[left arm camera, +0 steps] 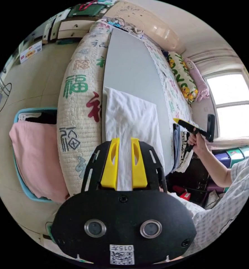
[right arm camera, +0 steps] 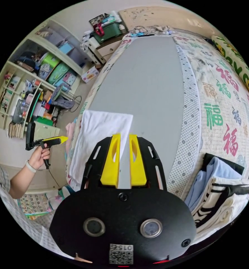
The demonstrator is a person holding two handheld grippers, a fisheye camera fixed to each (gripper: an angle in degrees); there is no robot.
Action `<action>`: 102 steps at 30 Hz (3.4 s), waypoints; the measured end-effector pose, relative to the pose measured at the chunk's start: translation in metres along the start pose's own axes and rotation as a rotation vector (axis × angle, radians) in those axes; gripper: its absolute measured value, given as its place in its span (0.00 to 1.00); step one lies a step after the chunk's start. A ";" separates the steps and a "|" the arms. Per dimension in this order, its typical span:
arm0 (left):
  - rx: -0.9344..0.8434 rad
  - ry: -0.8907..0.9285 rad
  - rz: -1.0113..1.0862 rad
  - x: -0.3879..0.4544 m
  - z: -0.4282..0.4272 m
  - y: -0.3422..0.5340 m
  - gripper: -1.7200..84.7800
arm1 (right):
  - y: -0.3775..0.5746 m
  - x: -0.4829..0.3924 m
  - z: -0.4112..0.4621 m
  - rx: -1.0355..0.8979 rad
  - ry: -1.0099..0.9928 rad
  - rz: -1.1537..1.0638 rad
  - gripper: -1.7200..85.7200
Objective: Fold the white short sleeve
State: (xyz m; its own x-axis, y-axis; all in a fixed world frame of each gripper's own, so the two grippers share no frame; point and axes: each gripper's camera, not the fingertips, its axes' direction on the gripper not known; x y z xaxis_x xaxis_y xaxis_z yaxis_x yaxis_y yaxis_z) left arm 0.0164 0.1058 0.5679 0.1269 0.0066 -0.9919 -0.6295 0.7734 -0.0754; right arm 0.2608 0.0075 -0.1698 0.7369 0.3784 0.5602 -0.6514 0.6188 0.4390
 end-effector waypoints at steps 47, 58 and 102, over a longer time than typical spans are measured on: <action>-0.103 -0.113 0.535 0.382 -0.222 0.046 0.11 | 0.054 -0.101 -0.167 0.107 0.325 -0.196 0.09; -0.169 -0.198 0.619 0.507 -0.190 0.088 0.11 | 0.006 -0.024 -0.118 -0.069 -0.082 0.094 0.14; -0.094 -0.137 0.340 0.486 -0.272 0.187 0.11 | 0.017 0.017 -0.157 -0.099 -0.150 0.009 0.10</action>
State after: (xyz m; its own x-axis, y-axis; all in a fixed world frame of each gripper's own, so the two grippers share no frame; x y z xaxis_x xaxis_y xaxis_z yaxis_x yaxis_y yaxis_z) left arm -0.2482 0.0807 0.0443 -0.0040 0.3427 -0.9394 -0.7198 0.6512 0.2406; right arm 0.2906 0.1325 -0.2637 0.6907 0.2818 0.6660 -0.6316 0.6834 0.3660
